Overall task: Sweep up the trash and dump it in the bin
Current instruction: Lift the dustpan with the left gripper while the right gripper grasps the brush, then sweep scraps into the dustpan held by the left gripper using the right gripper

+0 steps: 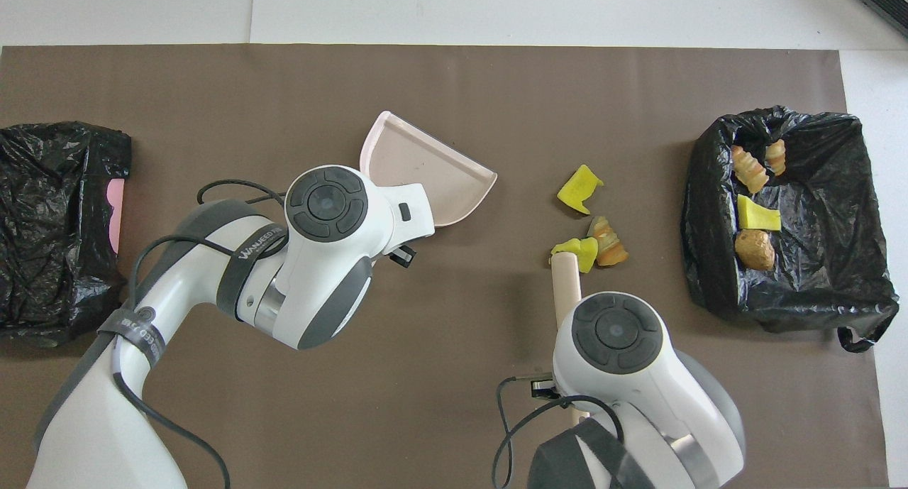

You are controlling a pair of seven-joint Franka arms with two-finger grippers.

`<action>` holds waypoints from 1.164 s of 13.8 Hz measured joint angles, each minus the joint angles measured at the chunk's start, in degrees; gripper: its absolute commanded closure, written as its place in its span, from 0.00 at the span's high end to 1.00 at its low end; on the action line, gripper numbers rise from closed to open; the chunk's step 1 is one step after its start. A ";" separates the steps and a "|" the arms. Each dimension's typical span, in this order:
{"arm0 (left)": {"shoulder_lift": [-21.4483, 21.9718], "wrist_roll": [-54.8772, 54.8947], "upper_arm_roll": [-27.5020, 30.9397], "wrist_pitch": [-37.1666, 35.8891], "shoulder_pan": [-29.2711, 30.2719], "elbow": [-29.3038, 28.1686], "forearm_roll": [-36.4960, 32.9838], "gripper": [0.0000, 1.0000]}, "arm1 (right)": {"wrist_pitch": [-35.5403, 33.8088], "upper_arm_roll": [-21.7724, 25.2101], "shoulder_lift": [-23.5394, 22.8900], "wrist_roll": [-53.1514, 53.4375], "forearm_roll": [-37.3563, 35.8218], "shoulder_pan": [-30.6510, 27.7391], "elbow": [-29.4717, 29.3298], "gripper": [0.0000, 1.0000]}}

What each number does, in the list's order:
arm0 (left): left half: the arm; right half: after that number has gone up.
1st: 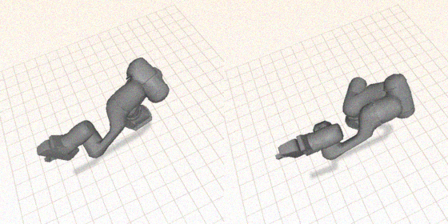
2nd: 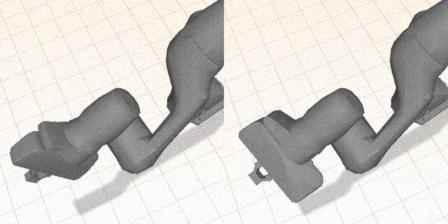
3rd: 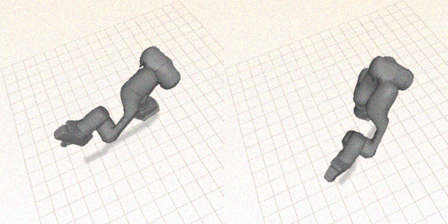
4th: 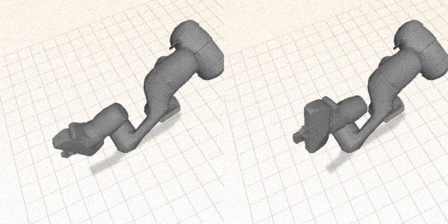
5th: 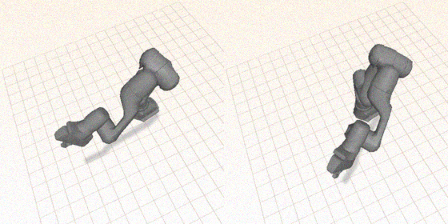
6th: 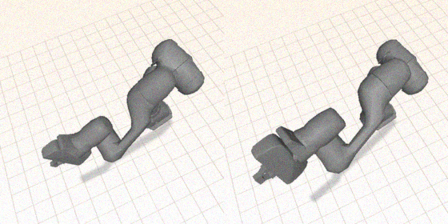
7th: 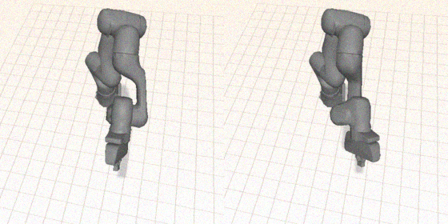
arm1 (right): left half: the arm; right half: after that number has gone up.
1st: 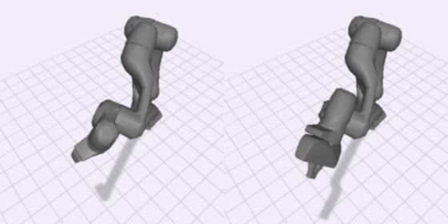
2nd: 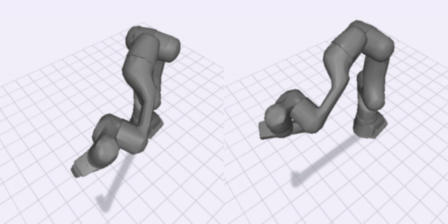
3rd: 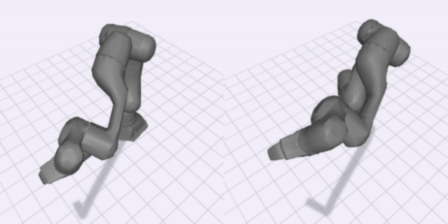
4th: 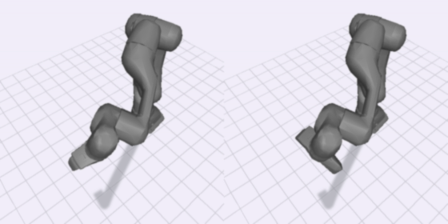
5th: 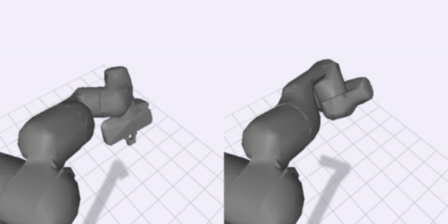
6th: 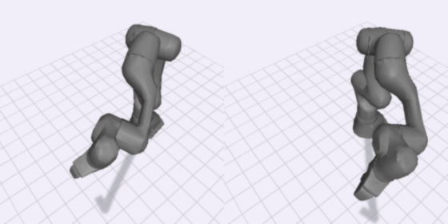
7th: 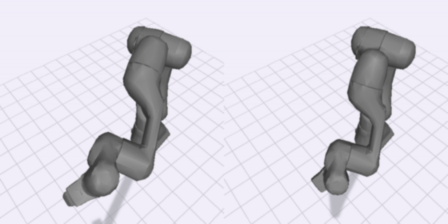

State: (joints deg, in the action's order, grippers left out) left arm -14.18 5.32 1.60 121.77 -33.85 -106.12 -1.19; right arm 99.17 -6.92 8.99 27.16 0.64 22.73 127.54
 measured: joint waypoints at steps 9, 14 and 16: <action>0.75 36.01 -0.54 -3.34 0.50 -0.97 0.00 0.00 | 4.52 0.06 -12.97 -20.18 -20.31 -16.31 -9.63 0.00; 2.02 39.33 -1.01 -2.88 -1.38 -3.78 0.00 0.00 | 5.26 -0.51 -18.55 -20.73 -19.97 -16.46 -10.38 0.00; 2.18 39.41 -1.00 -2.46 -1.48 -4.30 0.00 0.00 | 5.27 -0.73 -19.80 -20.71 -15.47 -14.92 -10.24 0.00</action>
State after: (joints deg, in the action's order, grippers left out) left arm -12.00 44.73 0.60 119.31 -35.33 -110.42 -1.20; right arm 104.43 -7.65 -10.80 6.45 -14.83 7.81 117.30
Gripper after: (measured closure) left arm 0.683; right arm 0.744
